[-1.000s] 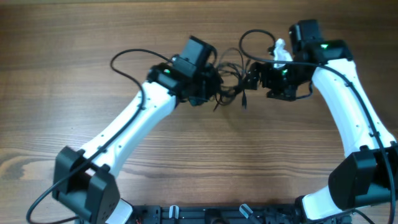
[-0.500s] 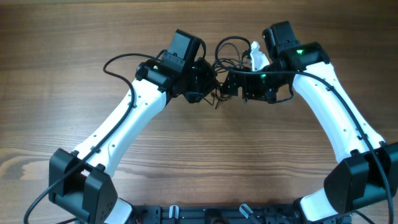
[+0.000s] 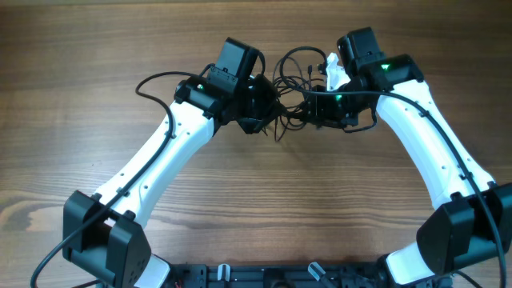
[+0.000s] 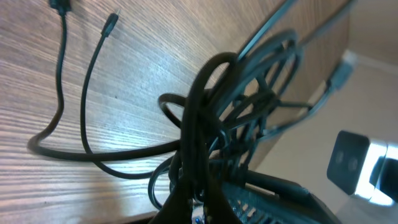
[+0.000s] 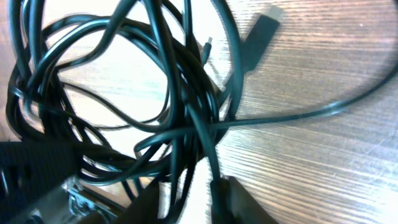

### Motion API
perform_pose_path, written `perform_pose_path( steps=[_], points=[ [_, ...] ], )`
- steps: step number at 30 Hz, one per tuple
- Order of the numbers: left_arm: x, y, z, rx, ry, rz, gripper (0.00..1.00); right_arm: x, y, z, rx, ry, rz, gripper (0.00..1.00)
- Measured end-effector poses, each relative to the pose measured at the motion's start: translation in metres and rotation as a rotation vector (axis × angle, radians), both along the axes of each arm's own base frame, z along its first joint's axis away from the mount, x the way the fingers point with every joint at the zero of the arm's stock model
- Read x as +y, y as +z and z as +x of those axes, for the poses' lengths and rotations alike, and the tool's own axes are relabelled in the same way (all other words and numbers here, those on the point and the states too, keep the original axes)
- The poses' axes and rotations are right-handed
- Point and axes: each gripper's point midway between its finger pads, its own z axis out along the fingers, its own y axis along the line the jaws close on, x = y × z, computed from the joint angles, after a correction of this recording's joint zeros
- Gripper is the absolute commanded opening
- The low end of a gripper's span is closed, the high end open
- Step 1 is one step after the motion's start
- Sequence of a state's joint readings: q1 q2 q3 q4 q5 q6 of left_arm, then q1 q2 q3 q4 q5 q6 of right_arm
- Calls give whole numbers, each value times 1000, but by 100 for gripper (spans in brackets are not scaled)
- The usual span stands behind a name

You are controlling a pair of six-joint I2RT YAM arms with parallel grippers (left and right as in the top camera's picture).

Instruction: Untangle cables

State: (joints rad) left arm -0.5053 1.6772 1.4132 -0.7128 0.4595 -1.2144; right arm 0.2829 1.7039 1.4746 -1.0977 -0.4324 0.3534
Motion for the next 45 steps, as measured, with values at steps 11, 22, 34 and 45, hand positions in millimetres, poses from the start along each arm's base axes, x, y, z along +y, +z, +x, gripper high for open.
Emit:
perform_pose_path(
  steps=[11, 22, 34, 45],
  points=[
    [0, 4, -8, 62, -27, -63, 4, -13, -9, 2, 1, -60, -98, 4],
    [27, -9, -18, 163, -4, -14, 4, -19, -26, -4, 57, -166, -161, 36],
    [17, 16, -6, 128, -47, -179, 4, -36, -30, 4, 31, -179, -191, 90],
    [-5, 48, -14, 130, -157, -375, 4, -23, -27, 2, 15, -89, -127, 100]
  ],
)
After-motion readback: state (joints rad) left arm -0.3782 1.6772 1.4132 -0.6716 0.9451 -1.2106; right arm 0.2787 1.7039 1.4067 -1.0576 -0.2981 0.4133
